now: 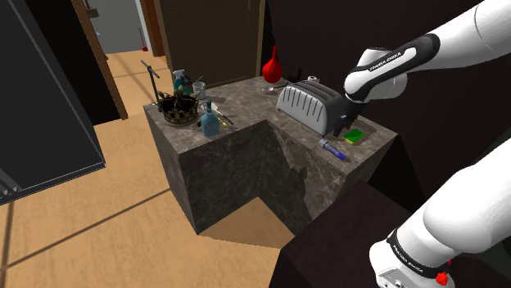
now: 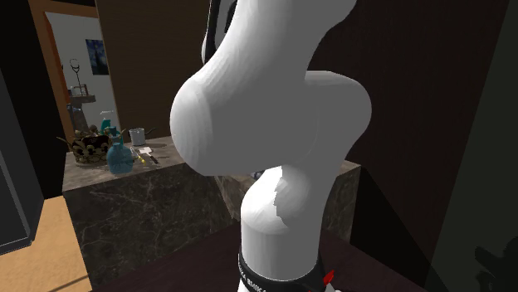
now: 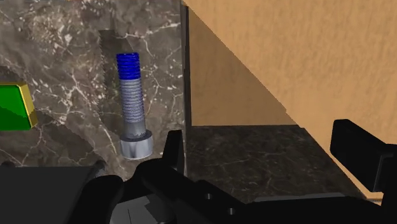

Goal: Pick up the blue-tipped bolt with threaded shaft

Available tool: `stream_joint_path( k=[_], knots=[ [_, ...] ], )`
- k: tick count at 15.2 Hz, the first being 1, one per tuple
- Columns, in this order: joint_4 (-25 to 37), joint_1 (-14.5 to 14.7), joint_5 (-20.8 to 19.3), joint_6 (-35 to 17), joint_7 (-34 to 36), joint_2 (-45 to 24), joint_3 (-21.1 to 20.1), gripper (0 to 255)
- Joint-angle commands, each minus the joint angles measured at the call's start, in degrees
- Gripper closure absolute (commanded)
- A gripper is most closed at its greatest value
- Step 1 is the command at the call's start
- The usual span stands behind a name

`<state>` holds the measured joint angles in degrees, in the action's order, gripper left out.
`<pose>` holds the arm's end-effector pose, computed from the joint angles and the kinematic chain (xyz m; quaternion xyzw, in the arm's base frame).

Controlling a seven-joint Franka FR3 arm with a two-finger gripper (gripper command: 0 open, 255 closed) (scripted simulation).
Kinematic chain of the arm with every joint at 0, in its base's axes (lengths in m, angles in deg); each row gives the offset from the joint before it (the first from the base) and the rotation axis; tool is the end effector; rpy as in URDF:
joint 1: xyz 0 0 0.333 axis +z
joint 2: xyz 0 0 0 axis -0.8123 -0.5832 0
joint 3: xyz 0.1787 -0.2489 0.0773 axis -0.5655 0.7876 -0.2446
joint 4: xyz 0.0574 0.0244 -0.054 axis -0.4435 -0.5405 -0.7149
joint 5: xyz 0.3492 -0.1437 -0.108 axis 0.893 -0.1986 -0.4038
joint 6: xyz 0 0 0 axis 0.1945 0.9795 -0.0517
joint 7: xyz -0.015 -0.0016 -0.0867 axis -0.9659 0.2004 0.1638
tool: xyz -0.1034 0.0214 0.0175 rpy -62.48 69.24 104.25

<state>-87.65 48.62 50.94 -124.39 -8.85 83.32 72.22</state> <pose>0.3976 -0.2319 0.3306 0.9995 0.0251 0.0198 0.0053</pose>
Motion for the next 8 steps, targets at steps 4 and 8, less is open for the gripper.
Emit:
stream_joint_path(
  k=[4,8],
  knots=[
    [5.11,-0.56,11.21,-5.99,-10.85,-12.54,2.32,0],
    [11.11,-4.23,21.28,-8.29,-19.68,-22.76,0.23,0]
  ],
)
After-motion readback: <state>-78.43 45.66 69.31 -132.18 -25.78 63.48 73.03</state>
